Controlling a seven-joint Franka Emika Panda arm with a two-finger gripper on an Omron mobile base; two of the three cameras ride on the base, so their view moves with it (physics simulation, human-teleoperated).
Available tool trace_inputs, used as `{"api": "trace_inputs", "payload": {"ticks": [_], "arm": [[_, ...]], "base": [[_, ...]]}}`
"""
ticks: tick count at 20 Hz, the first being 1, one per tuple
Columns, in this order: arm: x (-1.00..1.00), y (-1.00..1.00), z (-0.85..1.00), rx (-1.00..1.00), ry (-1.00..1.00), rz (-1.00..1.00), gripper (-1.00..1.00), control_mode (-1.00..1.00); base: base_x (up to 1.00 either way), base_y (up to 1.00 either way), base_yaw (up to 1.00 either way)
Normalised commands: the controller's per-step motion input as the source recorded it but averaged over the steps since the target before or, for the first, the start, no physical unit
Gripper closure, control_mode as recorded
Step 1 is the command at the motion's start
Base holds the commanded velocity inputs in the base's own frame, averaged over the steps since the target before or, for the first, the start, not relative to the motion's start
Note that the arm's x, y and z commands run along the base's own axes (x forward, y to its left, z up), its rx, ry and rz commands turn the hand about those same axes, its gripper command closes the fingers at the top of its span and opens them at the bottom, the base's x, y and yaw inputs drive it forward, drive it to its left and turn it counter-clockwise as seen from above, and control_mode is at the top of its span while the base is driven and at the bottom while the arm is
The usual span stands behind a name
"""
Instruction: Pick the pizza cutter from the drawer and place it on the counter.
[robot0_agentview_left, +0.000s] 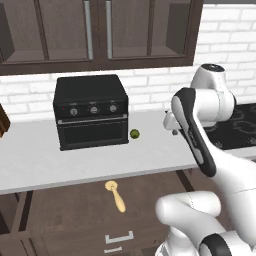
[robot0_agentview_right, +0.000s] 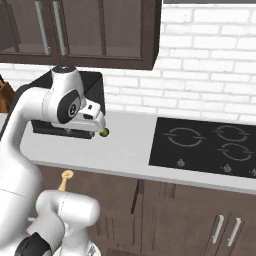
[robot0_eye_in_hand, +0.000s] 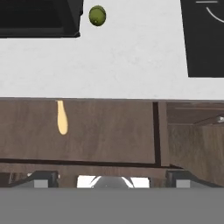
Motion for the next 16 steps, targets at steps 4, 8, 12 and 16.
{"api": "trace_inputs", "payload": {"ticks": [4,8,12,16], "arm": [[0.00,-0.01,-0.01,0.00,0.00,0.02,-1.00,-1.00],[-0.03,-0.79,0.00,0.01,0.00,0.14,-1.00,-1.00],[0.00,-1.00,0.00,0.08,0.00,0.13,-1.00,-1.00],[-0.08,-0.37,0.00,0.02,0.00,0.11,-1.00,-1.00]], "base": [[0.00,0.00,0.00],[0.00,0.00,0.00],[0.00,0.00,0.00],[0.00,0.00,0.00]]}}
